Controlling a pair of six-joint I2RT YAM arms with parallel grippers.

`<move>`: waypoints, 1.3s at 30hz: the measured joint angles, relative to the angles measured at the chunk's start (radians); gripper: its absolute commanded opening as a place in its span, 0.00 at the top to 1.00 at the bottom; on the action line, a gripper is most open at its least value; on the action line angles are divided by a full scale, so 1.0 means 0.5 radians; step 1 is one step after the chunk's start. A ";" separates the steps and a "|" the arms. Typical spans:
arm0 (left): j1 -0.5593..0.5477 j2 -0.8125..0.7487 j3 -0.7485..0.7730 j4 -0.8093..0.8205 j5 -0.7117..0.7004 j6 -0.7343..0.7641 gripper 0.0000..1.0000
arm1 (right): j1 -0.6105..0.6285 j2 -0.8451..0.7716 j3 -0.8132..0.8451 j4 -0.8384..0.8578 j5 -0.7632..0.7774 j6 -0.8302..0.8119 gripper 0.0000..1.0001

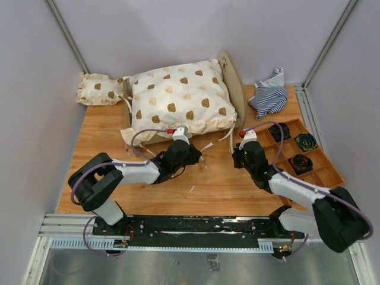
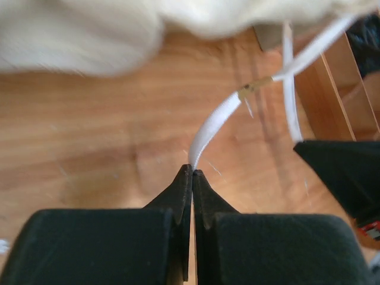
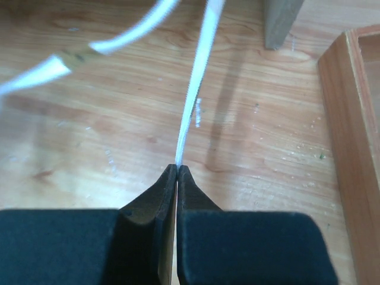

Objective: Set up the pet bed

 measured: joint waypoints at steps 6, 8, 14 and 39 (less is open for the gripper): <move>-0.221 0.033 -0.064 0.064 0.031 -0.115 1.00 | 0.001 -0.599 -0.065 -0.286 -0.195 -0.035 1.00; -0.274 0.079 -0.063 0.079 0.026 -0.133 0.99 | 0.001 -0.735 -0.111 -0.339 -0.260 -0.035 1.00; -0.401 0.310 0.031 0.079 -0.042 -0.177 0.62 | 0.001 -0.896 -0.153 -0.472 -0.398 -0.031 1.00; -0.149 0.425 0.622 -0.018 0.434 -0.112 0.44 | 0.001 -0.600 -0.152 0.072 -0.700 -0.226 1.00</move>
